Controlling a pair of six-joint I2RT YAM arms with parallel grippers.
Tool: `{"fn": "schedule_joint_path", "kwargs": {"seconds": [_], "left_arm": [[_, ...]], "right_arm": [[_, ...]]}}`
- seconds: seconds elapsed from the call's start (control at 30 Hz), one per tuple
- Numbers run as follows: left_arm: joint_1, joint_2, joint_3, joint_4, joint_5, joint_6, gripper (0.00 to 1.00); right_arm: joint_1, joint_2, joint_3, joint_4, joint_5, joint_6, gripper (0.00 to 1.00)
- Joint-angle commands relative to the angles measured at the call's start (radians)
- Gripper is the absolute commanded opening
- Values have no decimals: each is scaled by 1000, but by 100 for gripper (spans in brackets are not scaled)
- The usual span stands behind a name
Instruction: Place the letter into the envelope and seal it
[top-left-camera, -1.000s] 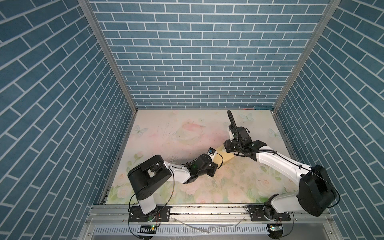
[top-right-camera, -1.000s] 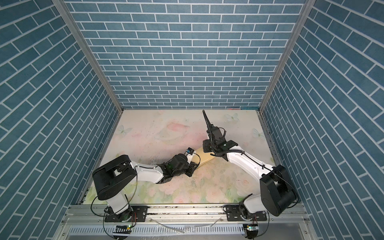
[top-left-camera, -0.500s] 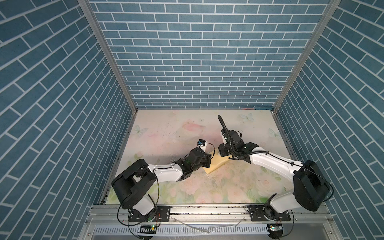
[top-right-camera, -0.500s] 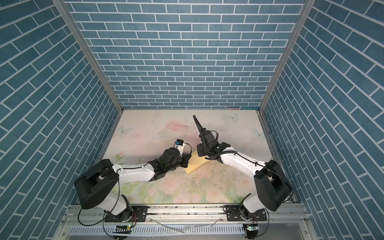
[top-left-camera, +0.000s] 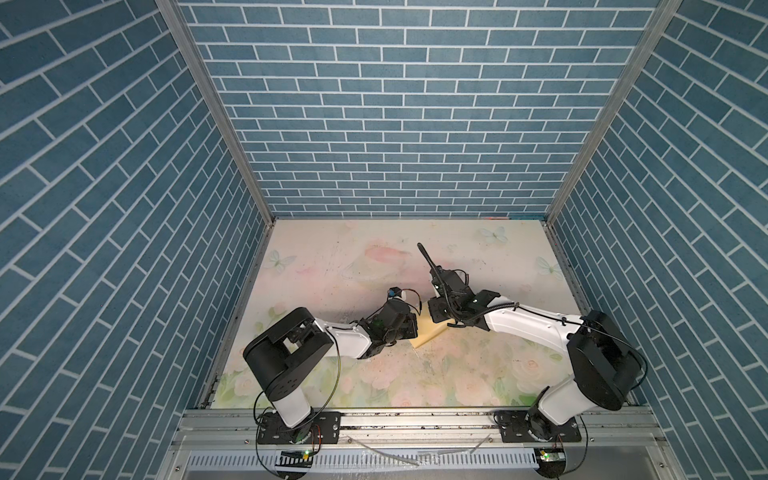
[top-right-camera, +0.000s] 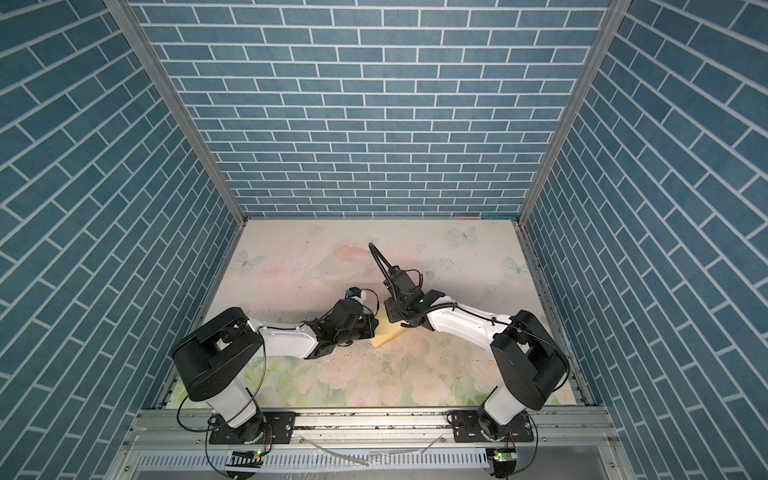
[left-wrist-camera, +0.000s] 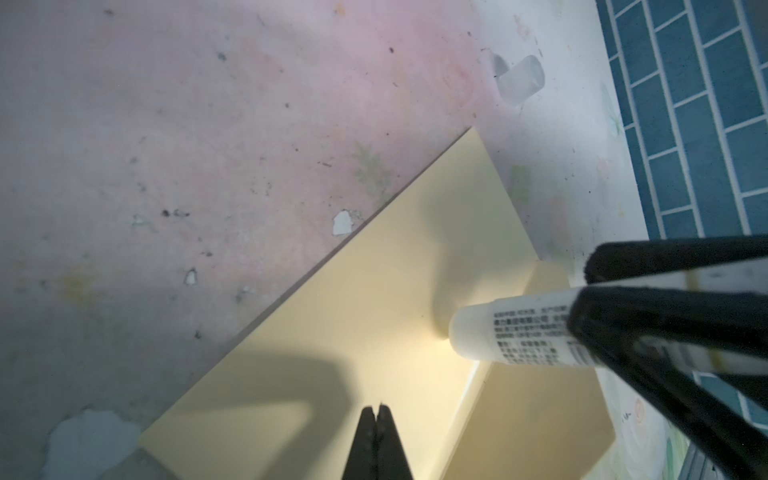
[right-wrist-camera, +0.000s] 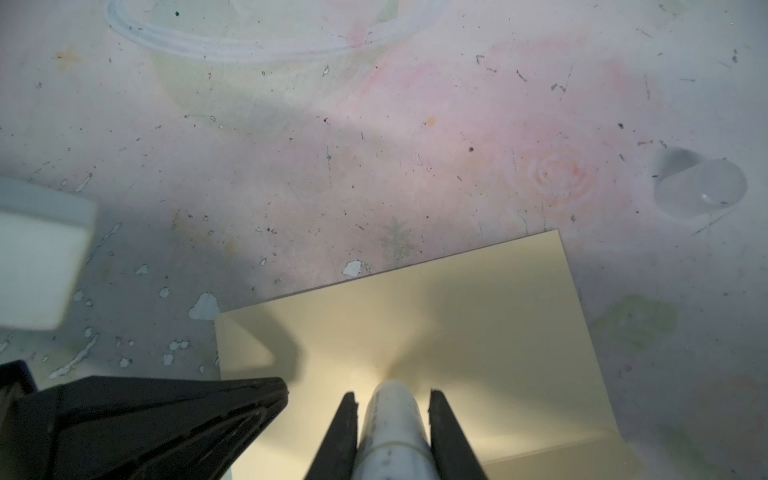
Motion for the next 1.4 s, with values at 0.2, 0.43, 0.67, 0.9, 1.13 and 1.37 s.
{"fn": "schedule_joint_path", "kwargs": {"seconds": [0.2,0.43,0.67,0.9,1.13,1.37], "left_arm": [[12,32,7,-70,11,-47,0],[14,51,26,-120,4,-47,0],[14,69,42,-193,-15,-47,0],[14,90,70,-246,-35,-46,0],[14,106,81,-291,-59,-34,0],[14,122,88,-310,-65,-30,0]], "right_arm": [[27,36,41,26,28,-18,0],[33,63,37,19,47,-26,0],[28,84,36,-8,102,-47,0],[0,80,24,-4,99,-34,0],[-25,67,9,9,100,-36,0],[-55,60,-6,14,103,-42,0]]}}
